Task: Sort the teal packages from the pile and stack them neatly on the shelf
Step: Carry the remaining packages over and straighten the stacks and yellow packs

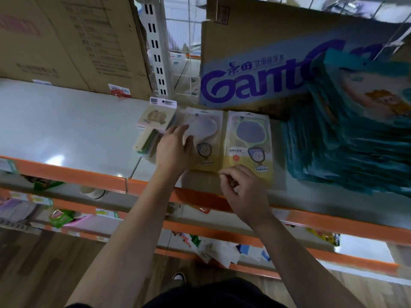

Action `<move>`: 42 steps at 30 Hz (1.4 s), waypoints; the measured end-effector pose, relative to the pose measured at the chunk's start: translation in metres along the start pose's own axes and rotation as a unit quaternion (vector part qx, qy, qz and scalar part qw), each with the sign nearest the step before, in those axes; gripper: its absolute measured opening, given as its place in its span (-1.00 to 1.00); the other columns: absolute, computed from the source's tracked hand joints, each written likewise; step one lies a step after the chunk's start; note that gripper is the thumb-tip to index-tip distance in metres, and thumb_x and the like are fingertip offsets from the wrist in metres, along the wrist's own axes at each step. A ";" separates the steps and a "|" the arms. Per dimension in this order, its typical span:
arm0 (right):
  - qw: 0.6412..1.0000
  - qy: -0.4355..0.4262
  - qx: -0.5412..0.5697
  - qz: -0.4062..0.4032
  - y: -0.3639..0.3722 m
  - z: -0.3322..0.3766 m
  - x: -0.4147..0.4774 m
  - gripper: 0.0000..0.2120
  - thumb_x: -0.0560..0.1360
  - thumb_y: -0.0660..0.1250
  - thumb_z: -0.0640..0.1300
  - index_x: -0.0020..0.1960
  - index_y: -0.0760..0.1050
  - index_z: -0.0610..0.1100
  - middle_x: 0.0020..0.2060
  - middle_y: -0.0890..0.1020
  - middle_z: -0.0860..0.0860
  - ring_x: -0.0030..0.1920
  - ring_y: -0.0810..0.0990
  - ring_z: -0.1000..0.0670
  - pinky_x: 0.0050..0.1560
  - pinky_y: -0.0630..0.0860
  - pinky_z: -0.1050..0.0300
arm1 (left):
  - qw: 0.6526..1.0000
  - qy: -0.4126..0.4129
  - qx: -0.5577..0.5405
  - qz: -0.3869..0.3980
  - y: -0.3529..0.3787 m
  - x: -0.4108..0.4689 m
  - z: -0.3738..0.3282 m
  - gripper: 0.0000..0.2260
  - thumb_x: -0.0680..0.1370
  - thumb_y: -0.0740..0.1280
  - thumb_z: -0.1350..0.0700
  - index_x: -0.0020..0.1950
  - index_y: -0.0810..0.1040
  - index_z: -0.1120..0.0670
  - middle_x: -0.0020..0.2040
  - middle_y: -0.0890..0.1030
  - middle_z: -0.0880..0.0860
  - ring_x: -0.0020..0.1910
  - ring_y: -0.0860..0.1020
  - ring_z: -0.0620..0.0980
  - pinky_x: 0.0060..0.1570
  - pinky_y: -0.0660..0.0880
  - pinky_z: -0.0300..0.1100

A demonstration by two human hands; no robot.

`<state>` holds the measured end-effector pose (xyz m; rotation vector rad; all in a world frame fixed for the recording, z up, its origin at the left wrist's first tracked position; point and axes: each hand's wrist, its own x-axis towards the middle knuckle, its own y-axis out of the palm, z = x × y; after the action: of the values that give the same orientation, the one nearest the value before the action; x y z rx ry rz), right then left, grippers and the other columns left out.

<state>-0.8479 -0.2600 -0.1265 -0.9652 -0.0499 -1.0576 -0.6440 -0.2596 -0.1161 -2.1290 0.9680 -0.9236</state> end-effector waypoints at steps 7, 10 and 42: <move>0.999 -0.016 0.034 0.018 0.010 0.006 0.043 -0.85 0.54 0.31 -0.22 0.04 0.63 -0.19 -0.11 0.61 -0.04 -0.12 0.55 0.08 -0.10 0.52 0.21 | 0.996 0.000 -0.022 -0.081 -0.044 -0.007 0.014 -0.69 0.60 0.28 0.13 0.33 0.52 0.18 0.21 0.59 0.18 0.10 0.57 0.15 0.05 0.50 -0.05; 0.999 -0.022 0.038 0.003 0.023 0.016 0.064 -0.86 0.53 0.31 -0.23 0.01 0.63 -0.17 -0.13 0.61 -0.01 -0.15 0.54 0.12 -0.15 0.44 0.40 | 0.994 -0.036 -0.057 -0.087 -0.062 0.006 0.041 -0.66 0.60 0.29 0.10 0.35 0.50 0.17 0.25 0.58 0.15 0.17 0.54 0.08 0.12 0.51 -0.02; 0.940 0.321 0.114 -0.024 0.185 0.045 0.186 -0.75 0.56 0.25 -0.20 0.19 0.57 -0.06 0.06 0.67 0.02 0.08 0.61 0.01 -0.06 0.49 0.19 | 0.877 -0.129 -0.401 0.232 -0.060 0.103 0.134 -0.75 0.66 0.15 0.12 0.26 0.48 0.19 0.20 0.59 0.17 0.18 0.56 0.14 0.27 0.44 0.13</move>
<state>-0.5925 -0.3355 -0.1319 -0.3787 0.3376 -1.3376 -0.4657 -0.2776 -0.1126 -2.3685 1.8239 0.0470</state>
